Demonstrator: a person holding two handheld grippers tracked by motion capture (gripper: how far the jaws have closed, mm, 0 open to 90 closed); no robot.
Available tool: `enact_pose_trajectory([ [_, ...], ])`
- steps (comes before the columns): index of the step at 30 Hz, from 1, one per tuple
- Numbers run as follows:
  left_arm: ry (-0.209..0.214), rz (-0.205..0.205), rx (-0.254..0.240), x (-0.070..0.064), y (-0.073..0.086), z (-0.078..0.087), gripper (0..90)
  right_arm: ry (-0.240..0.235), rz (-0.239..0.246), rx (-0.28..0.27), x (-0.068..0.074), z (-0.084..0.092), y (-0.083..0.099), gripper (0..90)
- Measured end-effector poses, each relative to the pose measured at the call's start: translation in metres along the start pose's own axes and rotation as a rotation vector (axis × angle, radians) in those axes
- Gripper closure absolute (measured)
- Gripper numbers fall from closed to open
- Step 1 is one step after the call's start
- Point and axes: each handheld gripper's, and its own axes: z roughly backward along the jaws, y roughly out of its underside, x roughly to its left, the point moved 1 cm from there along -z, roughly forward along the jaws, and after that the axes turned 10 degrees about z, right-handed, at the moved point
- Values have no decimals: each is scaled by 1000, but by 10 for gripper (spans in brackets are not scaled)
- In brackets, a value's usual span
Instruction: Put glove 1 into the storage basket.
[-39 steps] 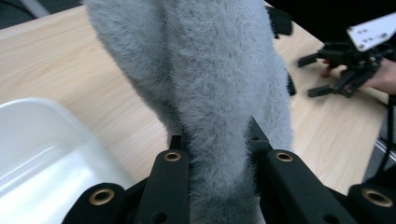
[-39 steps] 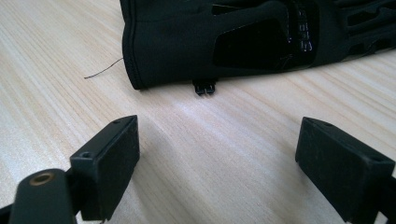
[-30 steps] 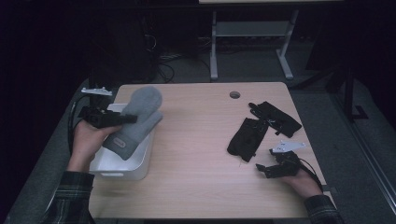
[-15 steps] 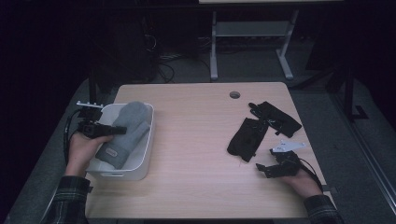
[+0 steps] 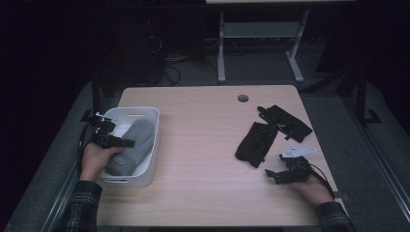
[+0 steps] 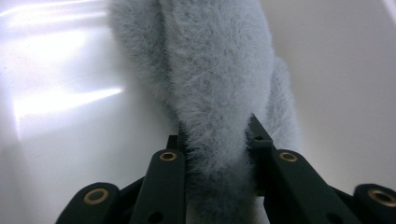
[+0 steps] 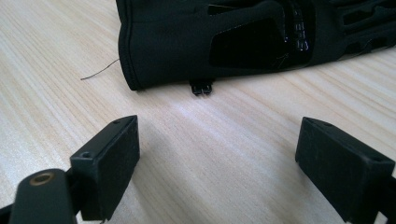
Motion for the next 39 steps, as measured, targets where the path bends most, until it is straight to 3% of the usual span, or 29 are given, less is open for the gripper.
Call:
enact_pose_trajectory([
  [3, -46, -44, 5, -2, 0, -3, 644, 0, 0, 0, 0, 0, 0, 135],
  [5, -60, -25, -5, -2, 0, -4, 516, 0, 0, 0, 0, 0, 0, 135],
  [9, -82, -38, -52, -4, -1, 0, 320, 0, 1, 0, 0, 0, 0, 135],
  [10, -104, -53, -54, -5, -1, 1, 268, 0, 1, 0, 0, 0, 0, 135],
  [14, -114, -77, -101, -10, -3, 4, 186, 0, 1, 0, 0, 0, 0, 135],
  [18, -100, -100, -129, -15, -6, 9, 157, 0, 1, 0, 0, 0, 0, 135],
  [23, -70, -140, -182, -33, -10, 20, 146, 1, 1, -1, 0, 0, 0, 135],
  [32, 3, -219, -223, -75, -14, 26, 146, 1, 2, -1, 0, 0, 0, 135],
  [39, 67, -300, -219, -117, -12, 16, 147, 1, 3, -1, 0, 0, 0, 135],
])
